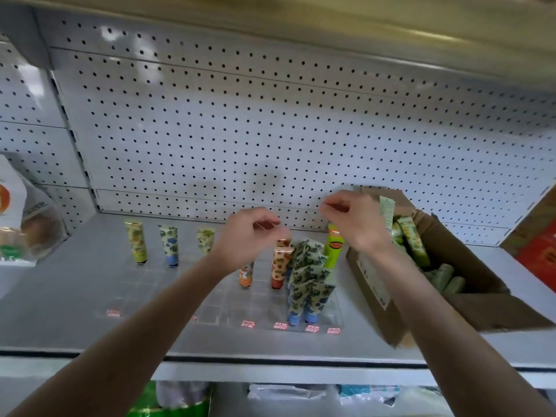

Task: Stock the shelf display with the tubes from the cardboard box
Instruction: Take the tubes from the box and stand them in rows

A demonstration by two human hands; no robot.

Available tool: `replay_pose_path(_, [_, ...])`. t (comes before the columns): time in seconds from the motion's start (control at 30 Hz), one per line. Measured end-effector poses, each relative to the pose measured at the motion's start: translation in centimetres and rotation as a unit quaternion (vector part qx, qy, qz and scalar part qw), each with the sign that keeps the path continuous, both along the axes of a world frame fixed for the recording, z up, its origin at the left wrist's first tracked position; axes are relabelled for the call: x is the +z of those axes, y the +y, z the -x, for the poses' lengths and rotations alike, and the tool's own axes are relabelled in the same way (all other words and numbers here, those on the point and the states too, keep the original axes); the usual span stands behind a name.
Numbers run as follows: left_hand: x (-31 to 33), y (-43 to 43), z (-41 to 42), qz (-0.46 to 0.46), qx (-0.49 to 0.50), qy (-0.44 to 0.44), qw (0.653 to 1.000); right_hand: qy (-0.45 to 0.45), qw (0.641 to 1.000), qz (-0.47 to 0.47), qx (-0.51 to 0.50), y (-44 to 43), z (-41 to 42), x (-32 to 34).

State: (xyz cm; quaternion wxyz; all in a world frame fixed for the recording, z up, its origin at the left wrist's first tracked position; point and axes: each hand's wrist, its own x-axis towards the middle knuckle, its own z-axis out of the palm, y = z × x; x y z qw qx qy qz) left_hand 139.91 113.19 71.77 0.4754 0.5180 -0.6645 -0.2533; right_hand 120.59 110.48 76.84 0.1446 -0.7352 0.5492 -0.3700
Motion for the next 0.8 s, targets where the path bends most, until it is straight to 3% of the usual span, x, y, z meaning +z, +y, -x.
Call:
replay_pose_path(0.2, [0.5,-0.8,5.7,0.021,-0.052,0.017,0.998,-0.086,0.995,-0.008,-0.060,0.1,6.3,1.6])
replay_pose_path(0.37, [0.9,-1.2,9.5,0.026,-0.092,0.033,0.995,-0.107,0.985,-0.079,-0.106,-0.8,11.6,1.7])
replay_pose_path(0.8, [0.6,-2.6,12.4,0.007,-0.065,0.010,0.998,0.090,0.966,-0.220,-0.097,-7.4,13.2,-1.0])
